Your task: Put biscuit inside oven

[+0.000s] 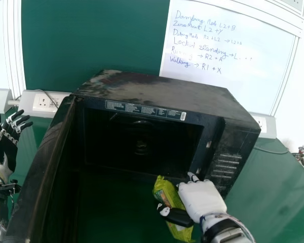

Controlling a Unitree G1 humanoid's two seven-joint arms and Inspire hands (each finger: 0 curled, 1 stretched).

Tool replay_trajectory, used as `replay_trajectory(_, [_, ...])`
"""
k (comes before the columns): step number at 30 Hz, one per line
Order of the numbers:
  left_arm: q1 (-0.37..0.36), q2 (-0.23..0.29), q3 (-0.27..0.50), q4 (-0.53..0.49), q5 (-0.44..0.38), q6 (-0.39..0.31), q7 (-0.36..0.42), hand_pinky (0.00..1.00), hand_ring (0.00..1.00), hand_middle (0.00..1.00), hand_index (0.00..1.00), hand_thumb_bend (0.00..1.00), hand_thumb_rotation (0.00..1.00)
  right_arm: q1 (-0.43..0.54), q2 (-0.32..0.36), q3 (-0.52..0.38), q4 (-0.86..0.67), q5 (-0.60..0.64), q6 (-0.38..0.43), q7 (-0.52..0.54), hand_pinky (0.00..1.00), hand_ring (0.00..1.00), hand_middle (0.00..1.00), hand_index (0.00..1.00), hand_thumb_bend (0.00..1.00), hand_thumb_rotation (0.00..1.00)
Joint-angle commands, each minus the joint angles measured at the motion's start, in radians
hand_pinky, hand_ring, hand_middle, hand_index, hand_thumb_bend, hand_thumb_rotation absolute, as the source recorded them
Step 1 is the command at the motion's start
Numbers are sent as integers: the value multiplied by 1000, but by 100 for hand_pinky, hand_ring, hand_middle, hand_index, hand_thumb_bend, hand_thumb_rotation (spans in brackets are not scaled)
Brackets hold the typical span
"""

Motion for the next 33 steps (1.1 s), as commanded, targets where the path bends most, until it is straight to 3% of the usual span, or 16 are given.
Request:
replay_trajectory(1, [-2,-3,2,-19,-10,2,0,67,70,73,76,72,52,-39,-1,-10,13,13,17,11,35,41,40,52,52,0])
replay_trajectory(14, [0,0,5,-20,-5,2,6,66,69,72,77,71,53,-159,15,4,116,88,91,12,50,49,48,48,53,0])
replay_trajectory(29, [9,-4,1,-38,-1,6,16,66,69,72,76,71,53,-278,24,56,225,159,144,-23,49,47,49,48,53,0])
replay_trajectory(33, [13,-8,-1,-46,-7,9,15,66,69,72,76,71,52,-302,26,76,252,168,158,-34,59,52,51,48,53,0])
